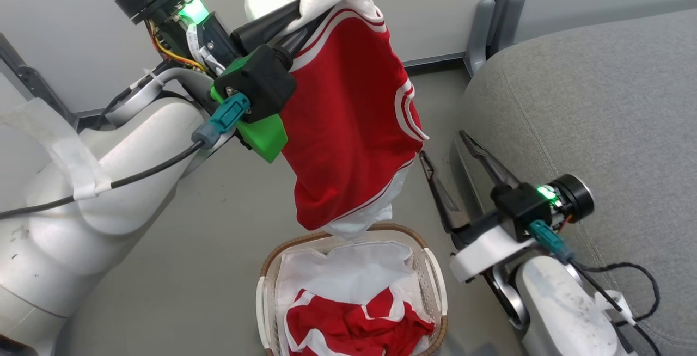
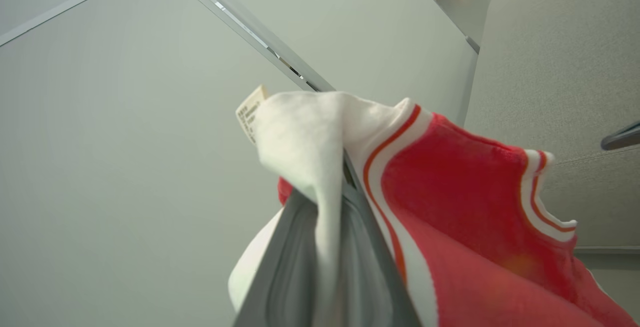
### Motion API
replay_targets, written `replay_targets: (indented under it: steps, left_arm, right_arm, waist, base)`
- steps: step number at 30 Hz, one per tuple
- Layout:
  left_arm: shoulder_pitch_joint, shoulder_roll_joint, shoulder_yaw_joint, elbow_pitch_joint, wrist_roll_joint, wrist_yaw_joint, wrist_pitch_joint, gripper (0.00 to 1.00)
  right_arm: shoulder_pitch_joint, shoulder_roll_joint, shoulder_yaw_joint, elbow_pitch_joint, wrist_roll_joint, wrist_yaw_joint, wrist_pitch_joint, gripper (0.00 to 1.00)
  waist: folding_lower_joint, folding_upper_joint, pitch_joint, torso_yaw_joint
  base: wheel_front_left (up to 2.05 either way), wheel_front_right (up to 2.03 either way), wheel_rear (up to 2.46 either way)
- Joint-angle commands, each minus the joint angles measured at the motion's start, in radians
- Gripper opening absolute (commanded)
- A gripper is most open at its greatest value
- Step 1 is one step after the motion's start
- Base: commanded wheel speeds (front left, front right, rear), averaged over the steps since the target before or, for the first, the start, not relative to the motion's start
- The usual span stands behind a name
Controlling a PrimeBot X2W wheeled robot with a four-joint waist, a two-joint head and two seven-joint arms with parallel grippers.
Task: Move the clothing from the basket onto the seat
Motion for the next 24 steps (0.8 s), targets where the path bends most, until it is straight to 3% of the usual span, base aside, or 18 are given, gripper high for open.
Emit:
replay_targets:
  steps: [1,12,24]
  left_arm:
    - [-0.017,-0.001,-0.003,-0.003,-0.005,0.002,-0.002,0.00]
    - [-0.025,-0.021,-0.031,-0.020,-0.008,0.002,-0.010,0.00]
    - [-0.014,-0.040,-0.104,-0.058,-0.025,0.002,-0.020,0.00]
  right_arm:
    - [-0.031,-0.004,0.023,0.019,-0.017,-0.001,-0.005,1.00]
    - [-0.256,-0.058,0.153,0.175,-0.034,-0.001,-0.005,1.00]
    - [-0.356,-0.076,0.265,0.264,0.032,-0.001,-0.005,1.00]
  waist:
    - [0.0001,0.0000,0.001,0.004]
    - [0.0001,0.0000,0.010,0.031]
    - [0.0001,0.0000,0.009,0.053]
  base:
    - [0.00,0.00,0.00]
    - [0.00,0.00,0.00]
    - [0.00,0.00,0.00]
